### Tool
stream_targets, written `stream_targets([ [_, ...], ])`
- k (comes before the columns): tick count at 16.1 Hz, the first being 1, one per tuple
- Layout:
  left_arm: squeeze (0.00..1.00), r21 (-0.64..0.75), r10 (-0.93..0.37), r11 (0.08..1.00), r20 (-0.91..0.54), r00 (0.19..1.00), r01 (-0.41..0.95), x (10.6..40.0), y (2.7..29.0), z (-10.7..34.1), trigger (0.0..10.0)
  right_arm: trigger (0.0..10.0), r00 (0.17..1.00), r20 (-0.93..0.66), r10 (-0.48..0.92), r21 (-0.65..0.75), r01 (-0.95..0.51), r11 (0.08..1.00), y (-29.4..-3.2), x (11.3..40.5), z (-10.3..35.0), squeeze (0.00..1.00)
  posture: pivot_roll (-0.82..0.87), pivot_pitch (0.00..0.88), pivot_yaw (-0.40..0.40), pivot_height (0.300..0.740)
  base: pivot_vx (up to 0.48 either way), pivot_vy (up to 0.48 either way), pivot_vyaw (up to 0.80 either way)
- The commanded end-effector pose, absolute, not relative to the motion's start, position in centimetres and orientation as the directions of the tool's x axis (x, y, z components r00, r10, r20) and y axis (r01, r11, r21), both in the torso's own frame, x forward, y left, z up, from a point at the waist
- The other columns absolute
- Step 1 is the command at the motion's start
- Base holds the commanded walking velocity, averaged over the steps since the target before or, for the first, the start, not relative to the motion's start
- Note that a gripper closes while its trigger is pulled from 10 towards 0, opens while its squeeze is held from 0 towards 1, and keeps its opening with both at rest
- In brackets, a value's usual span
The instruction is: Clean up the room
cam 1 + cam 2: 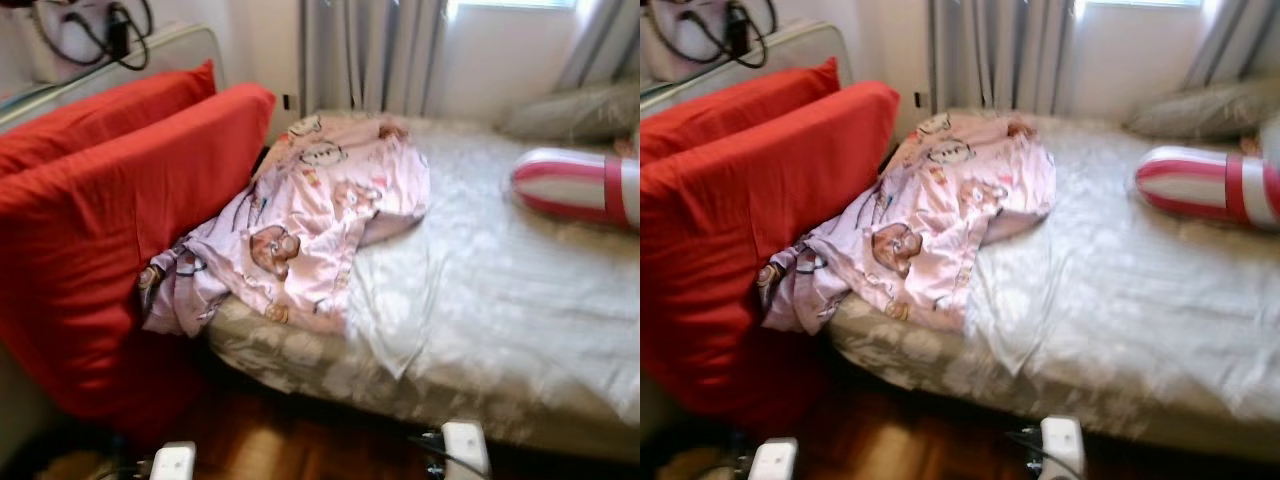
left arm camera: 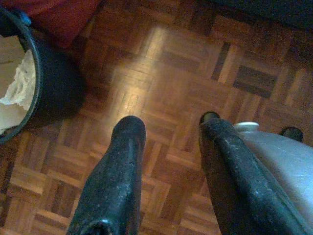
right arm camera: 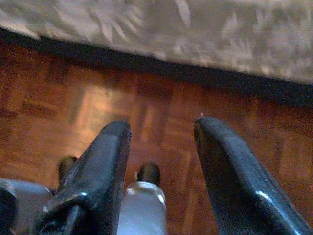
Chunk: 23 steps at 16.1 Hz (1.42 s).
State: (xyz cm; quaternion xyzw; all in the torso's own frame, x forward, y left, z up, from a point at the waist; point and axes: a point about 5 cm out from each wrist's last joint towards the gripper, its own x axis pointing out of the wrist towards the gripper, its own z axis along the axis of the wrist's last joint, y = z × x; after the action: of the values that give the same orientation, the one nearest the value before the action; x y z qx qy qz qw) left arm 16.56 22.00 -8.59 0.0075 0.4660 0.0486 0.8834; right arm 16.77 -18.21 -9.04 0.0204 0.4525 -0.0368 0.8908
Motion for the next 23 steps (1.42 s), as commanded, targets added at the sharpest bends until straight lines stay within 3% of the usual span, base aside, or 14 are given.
stream_targets([
  [1, 0.00, 0.075, 0.105, 0.994, -0.824, 0.557, -0.077, 16.3, 22.5, -8.6, 10.0, 10.0, 0.601, -0.799, -0.032, 0.012, 0.069, 0.998, -17.6, 17.3, -8.8, 0.00, 0.07, 0.000, 0.001, 0.740, 0.000, 0.000, 0.00],
  [5, 0.00, 0.051, 0.085, 0.996, -0.823, 0.562, -0.075, 16.4, 22.1, -8.6, 10.0, 10.0, 0.603, -0.798, -0.009, 0.013, 0.033, 0.999, -17.3, 17.5, -8.8, 0.00, 0.07, 0.000, 0.001, 0.740, 0.000, 0.000, 0.00],
  [12, 0.00, 0.021, 0.038, 0.999, -0.808, 0.589, -0.036, 17.6, 20.4, -8.4, 10.0, 10.0, 0.602, -0.798, -0.003, 0.020, 0.031, 0.999, -17.0, 17.4, -8.9, 0.00, 0.07, 0.000, 0.005, 0.740, 0.000, 0.000, 0.78],
  [18, 0.00, 0.028, 0.051, 0.998, -0.810, 0.584, -0.050, 17.2, 21.6, -8.4, 10.0, 10.0, 0.606, -0.795, 0.008, 0.025, 0.019, 1.000, -16.8, 17.4, -8.9, 0.00, 0.07, 0.000, -0.001, 0.740, 0.000, 0.000, 0.78],
  [23, 0.00, 0.014, 0.044, 0.998, -0.817, 0.575, -0.055, 16.6, 22.1, -8.5, 10.0, 10.0, 0.613, -0.790, 0.004, 0.037, 0.042, 0.998, -16.8, 17.5, -8.8, 0.00, 0.07, 0.000, 0.001, 0.740, 0.000, 0.000, 0.00],
])
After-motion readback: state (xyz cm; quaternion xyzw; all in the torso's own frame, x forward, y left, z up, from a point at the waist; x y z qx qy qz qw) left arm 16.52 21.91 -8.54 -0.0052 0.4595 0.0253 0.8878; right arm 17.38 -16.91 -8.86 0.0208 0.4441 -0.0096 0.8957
